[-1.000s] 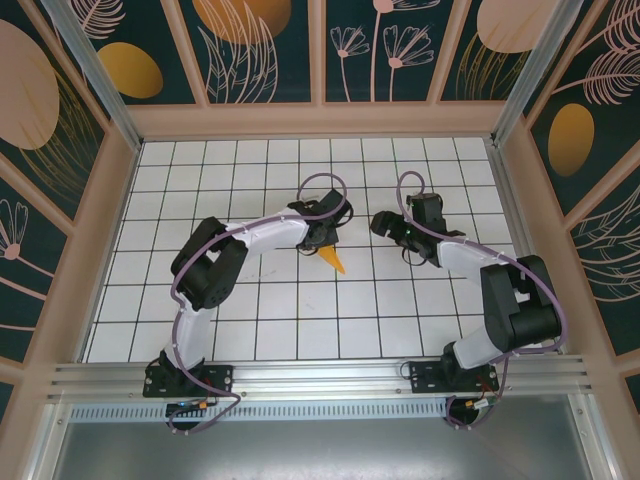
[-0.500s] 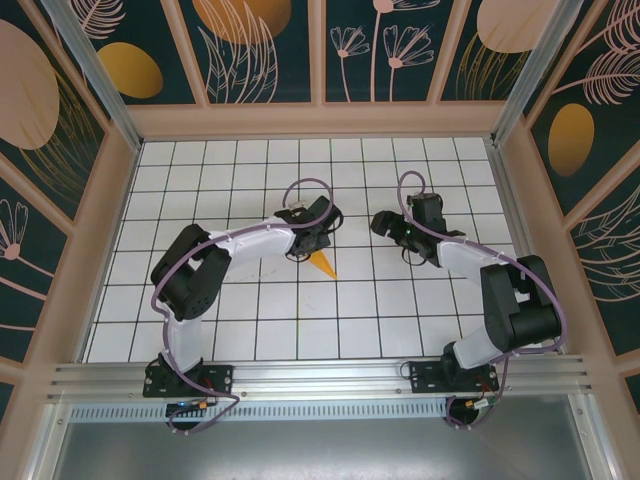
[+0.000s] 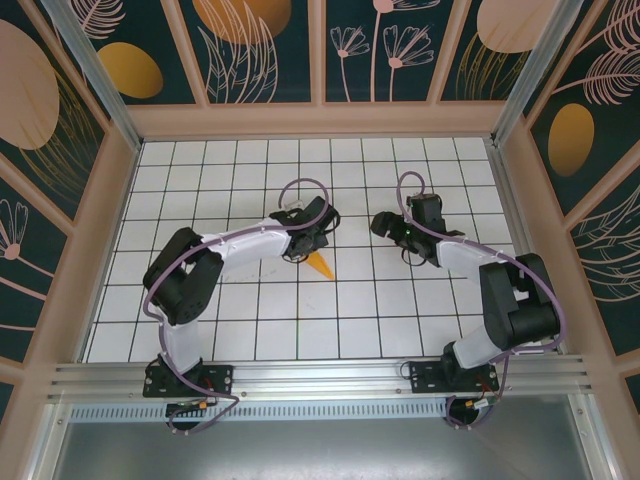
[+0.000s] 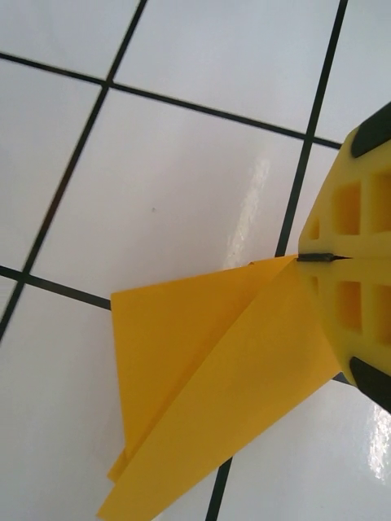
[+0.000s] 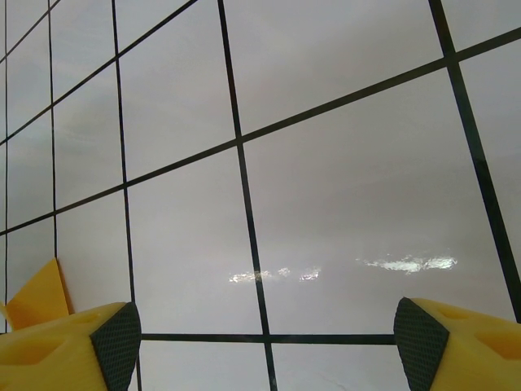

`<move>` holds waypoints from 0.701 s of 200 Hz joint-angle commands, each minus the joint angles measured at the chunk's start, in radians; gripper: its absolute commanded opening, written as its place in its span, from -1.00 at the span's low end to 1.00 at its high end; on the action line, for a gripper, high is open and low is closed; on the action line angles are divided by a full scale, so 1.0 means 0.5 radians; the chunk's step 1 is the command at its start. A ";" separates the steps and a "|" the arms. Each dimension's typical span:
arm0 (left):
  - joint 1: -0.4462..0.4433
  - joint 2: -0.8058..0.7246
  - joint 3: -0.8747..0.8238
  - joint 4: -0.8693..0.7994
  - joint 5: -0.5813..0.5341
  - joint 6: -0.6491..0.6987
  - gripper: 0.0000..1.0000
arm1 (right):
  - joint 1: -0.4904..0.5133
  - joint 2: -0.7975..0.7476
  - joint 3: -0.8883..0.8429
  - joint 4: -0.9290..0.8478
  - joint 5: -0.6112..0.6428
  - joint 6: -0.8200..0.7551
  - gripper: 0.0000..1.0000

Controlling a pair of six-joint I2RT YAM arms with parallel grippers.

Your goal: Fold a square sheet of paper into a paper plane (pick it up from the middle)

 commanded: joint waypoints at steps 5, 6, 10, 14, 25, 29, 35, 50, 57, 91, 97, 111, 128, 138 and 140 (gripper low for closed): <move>-0.017 -0.129 0.062 0.054 -0.039 0.142 -1.00 | -0.016 0.010 0.004 -0.008 0.009 0.026 0.67; -0.017 -0.133 0.062 0.062 -0.036 0.145 -1.00 | -0.018 0.009 0.003 -0.008 0.009 0.026 0.67; -0.016 -0.152 0.056 0.100 -0.021 0.181 -1.00 | -0.016 0.005 0.003 -0.007 0.012 0.027 0.67; -0.015 -0.173 0.046 0.145 -0.005 0.215 -1.00 | -0.017 0.002 0.002 -0.004 0.013 0.027 0.67; -0.013 -0.233 0.009 0.289 0.057 0.305 -1.00 | -0.022 -0.015 -0.005 0.004 0.007 0.027 0.67; -0.015 -0.253 -0.008 0.337 0.080 0.338 -1.00 | -0.024 -0.026 -0.006 0.007 0.001 0.027 0.67; -0.015 -0.285 -0.032 0.426 0.117 0.379 -1.00 | -0.032 -0.042 -0.013 0.017 -0.011 0.029 0.66; -0.013 -0.339 -0.107 0.620 0.199 0.460 -1.00 | -0.049 -0.097 -0.045 0.062 -0.054 0.042 0.66; -0.013 -0.339 -0.132 0.674 0.224 0.483 -1.00 | -0.058 -0.124 -0.063 0.089 -0.076 0.042 0.67; -0.015 -0.315 -0.210 0.876 0.334 0.576 -1.00 | -0.065 -0.193 -0.081 0.129 -0.168 0.028 0.62; -0.015 -0.299 -0.227 0.920 0.352 0.578 -1.00 | -0.064 -0.194 -0.084 0.138 -0.189 0.032 0.60; -0.015 -0.253 -0.255 1.021 0.417 0.581 -1.00 | -0.062 -0.189 -0.090 0.156 -0.227 0.049 0.54; -0.011 -0.190 -0.286 1.145 0.459 0.578 -1.00 | -0.065 -0.168 -0.088 0.165 -0.268 0.062 0.40; -0.016 -0.153 -0.300 1.204 0.487 0.593 -1.00 | -0.064 -0.153 -0.090 0.177 -0.303 0.073 0.30; -0.015 -0.148 -0.303 1.215 0.489 0.592 -1.00 | -0.065 -0.149 -0.092 0.180 -0.309 0.076 0.29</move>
